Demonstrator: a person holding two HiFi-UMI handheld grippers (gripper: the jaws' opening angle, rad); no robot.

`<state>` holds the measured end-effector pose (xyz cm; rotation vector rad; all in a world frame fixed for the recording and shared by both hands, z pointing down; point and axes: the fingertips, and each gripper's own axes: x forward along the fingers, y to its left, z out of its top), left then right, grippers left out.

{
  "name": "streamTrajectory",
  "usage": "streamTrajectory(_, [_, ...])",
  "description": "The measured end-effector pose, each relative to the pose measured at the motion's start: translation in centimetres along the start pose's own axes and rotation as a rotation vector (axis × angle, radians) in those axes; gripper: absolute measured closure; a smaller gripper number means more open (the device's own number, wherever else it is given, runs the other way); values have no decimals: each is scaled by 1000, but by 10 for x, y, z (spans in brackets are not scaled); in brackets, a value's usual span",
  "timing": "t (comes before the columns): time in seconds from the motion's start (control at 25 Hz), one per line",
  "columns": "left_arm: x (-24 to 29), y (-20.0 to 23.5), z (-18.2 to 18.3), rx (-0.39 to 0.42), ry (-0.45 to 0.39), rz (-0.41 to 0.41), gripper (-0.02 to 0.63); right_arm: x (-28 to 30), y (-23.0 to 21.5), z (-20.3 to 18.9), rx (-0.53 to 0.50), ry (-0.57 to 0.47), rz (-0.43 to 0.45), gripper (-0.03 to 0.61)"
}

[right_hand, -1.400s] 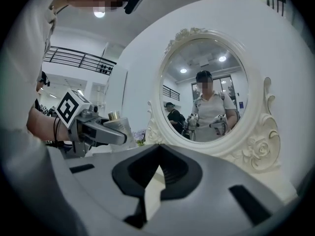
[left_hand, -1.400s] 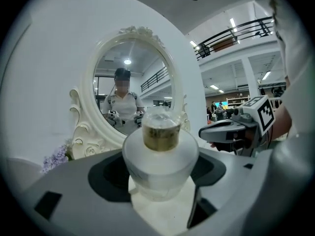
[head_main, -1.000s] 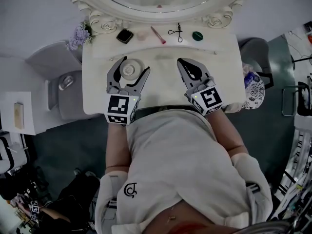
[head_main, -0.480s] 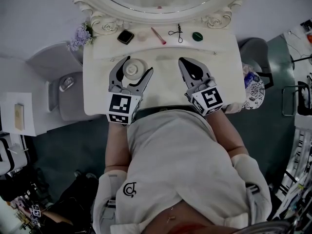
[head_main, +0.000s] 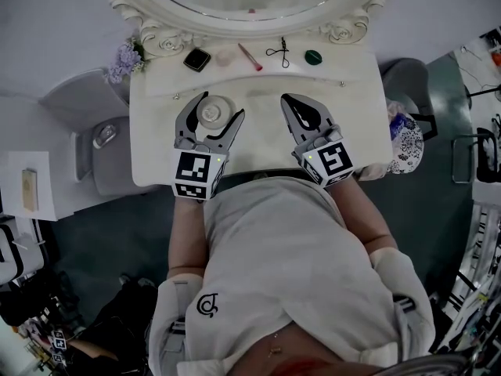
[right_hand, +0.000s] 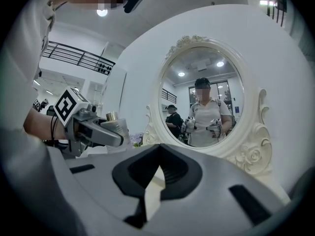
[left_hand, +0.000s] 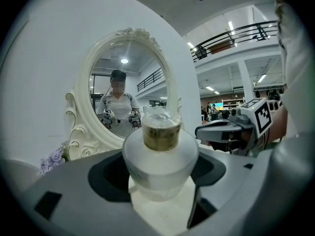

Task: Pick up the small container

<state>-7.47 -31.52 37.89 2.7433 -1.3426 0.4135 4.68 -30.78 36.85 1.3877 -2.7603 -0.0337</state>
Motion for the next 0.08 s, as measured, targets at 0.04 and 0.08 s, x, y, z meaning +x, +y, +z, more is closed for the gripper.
streamTrajectory(0.04, [0, -1, -1, -1, 2, 1, 265, -1, -1, -2, 5, 2, -5, 575])
streamTrajectory(0.08, [-1, -1, -2, -2, 4, 2, 265, -3, -2, -4, 10, 4, -10, 575])
